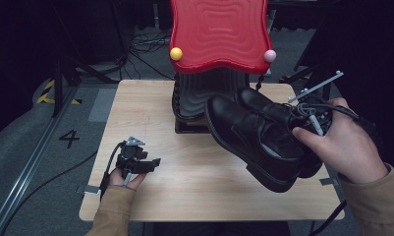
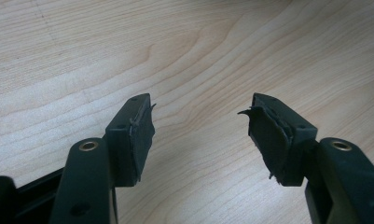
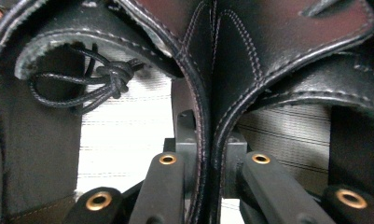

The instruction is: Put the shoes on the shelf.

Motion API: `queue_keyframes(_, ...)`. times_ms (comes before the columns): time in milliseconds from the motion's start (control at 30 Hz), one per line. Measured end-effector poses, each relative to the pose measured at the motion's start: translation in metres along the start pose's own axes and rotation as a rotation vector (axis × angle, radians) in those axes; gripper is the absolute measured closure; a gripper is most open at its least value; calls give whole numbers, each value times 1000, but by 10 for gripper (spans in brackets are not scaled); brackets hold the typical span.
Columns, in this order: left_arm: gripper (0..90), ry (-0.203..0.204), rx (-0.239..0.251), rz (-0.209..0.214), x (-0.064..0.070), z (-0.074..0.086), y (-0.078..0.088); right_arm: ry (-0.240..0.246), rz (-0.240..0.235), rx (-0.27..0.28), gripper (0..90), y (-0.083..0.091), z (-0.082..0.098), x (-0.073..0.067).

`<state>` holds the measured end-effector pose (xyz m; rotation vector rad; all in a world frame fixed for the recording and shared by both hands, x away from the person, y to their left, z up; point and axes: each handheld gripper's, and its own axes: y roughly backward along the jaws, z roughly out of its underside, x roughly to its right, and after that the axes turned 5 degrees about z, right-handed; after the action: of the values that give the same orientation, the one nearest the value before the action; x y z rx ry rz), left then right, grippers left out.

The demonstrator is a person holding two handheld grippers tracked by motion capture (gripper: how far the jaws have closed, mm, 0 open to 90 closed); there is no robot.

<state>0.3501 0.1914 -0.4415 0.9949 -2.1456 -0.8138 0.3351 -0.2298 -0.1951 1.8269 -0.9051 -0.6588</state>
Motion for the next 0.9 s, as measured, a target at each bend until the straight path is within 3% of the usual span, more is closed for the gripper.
queue_keyframes(400, 405, 5, 14, -13, -2, 3, 5, 28, -33, 42, 825, 37, -4, -7)
queue_keyframes(633, 404, 8, 15, -10, -2, 3, 6, 46, -24, 57, 825, 54, -8, -12)
queue_keyframes(900, 404, 11, 17, -5, -3, 2, 6, 58, -28, 90, 825, 73, -24, -18)
